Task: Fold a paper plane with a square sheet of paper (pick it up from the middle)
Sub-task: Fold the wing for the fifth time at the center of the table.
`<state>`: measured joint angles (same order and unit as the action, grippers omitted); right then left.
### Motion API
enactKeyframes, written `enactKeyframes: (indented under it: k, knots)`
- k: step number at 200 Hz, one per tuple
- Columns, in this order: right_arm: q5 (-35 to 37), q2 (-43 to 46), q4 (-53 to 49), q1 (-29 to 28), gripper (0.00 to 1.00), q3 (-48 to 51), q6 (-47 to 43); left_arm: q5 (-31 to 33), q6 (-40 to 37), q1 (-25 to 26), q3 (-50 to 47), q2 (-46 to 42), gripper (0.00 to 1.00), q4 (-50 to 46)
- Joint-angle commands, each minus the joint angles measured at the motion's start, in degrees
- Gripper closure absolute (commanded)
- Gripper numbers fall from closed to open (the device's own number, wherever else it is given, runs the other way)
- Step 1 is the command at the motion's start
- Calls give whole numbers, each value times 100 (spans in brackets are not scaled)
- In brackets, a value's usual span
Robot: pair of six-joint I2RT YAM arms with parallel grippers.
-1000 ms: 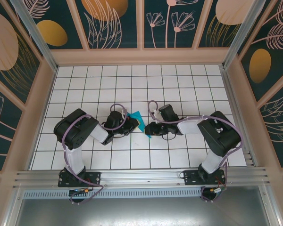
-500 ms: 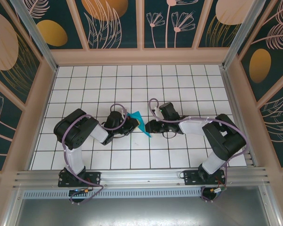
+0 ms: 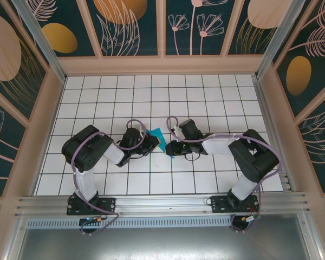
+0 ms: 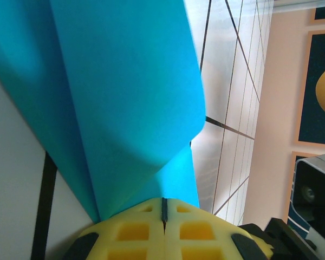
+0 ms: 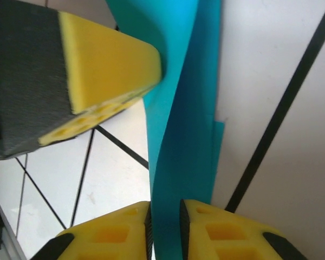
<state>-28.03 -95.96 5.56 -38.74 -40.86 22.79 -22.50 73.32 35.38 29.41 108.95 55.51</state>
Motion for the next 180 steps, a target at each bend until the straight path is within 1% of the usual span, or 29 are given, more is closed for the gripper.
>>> enactKeyframes:
  k: [1,31,50,85,97,107,137,163,180]
  knots:
    - [145,-132,-170,-35,80,-73,-147,80,-78,13,-88,171,94,-264]
    - [155,-197,-178,-33,88,-28,-211,89,-92,13,-91,171,94,-277]
    - [91,-276,-155,-28,91,-24,-197,75,-107,13,-71,141,94,-286]
    - [-172,-409,35,80,95,89,-36,14,-221,20,4,28,93,-303]
    - [-393,-485,110,191,97,121,53,-4,-291,15,14,-58,93,-272]
    - [-629,-548,149,284,98,131,121,-15,-297,15,-71,-146,92,-64]
    - [-986,-549,310,364,98,175,222,-24,-264,77,-361,-349,90,539]
    - [-985,-636,207,403,98,123,244,-19,-264,151,-535,-485,88,897]
    - [-977,-702,156,414,98,98,259,68,-311,218,-604,-608,87,890]
